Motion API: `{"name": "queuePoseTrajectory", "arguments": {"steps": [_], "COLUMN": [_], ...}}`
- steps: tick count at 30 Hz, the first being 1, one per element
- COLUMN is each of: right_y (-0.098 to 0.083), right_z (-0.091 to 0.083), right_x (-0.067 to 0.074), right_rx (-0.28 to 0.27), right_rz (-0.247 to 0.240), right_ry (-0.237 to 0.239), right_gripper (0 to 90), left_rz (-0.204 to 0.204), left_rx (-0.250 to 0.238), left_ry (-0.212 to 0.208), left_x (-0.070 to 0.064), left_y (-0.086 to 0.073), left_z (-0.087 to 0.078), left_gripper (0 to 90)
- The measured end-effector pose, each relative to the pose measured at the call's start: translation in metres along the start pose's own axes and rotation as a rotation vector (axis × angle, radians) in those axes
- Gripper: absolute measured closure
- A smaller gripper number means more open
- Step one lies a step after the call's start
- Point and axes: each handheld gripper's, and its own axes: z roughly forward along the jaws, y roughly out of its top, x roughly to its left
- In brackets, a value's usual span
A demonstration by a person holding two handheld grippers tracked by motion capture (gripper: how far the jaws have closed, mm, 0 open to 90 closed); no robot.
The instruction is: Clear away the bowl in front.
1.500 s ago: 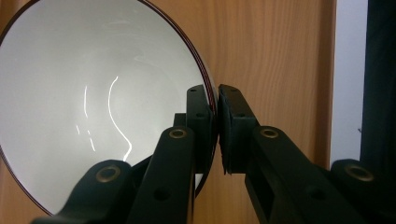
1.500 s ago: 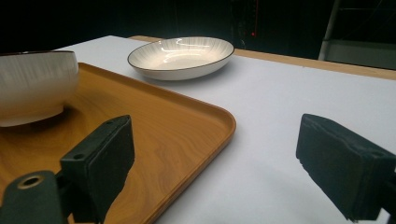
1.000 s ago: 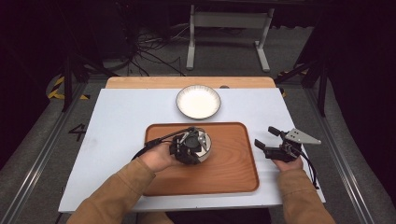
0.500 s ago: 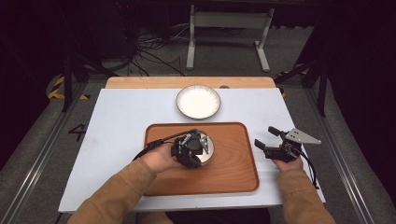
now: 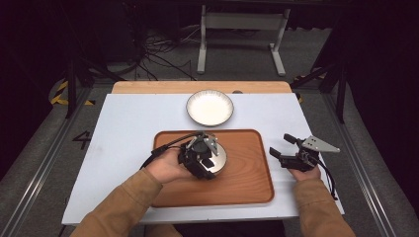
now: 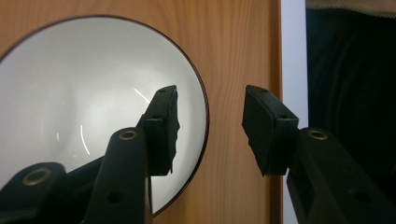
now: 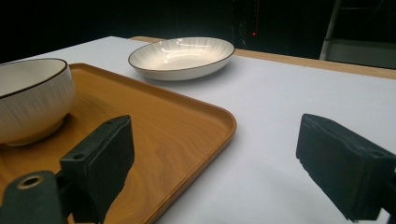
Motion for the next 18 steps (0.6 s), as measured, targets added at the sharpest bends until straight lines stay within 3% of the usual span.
{"name": "queuePoseTrajectory", "arguments": {"steps": [5,6,7,9,14,18], "right_y": [0.000,0.000,0.000,0.000,0.000,0.000], "right_z": [0.000,0.000,0.000,0.001,0.001,0.001], "right_x": [0.000,0.000,0.000,0.000,0.001,0.001], "right_rx": [0.001,0.002,0.002,0.002,0.011,0.009], "right_rz": [-0.003,-0.003,-0.003,-0.005,-0.007,-0.005], "right_ry": [0.002,0.003,0.003,0.005,0.004,0.004], "right_gripper": [11.7,11.7,11.7,11.7,11.8,11.8], "left_rz": [-0.027,-0.037,-0.037,-0.050,-0.059,-0.076], "left_rx": [-0.069,-0.104,-0.104,-0.154,-0.205,-0.239], "left_ry": [0.016,0.027,0.027,0.054,0.111,0.126], "left_x": [0.000,0.000,0.000,-0.001,-0.004,-0.004], "left_y": [-0.005,-0.007,-0.007,-0.011,-0.018,-0.024], "left_z": [-0.009,-0.014,-0.014,-0.020,-0.029,-0.034], "left_gripper": [52.0,51.1,50.5,49.7,47.8,47.0]}}
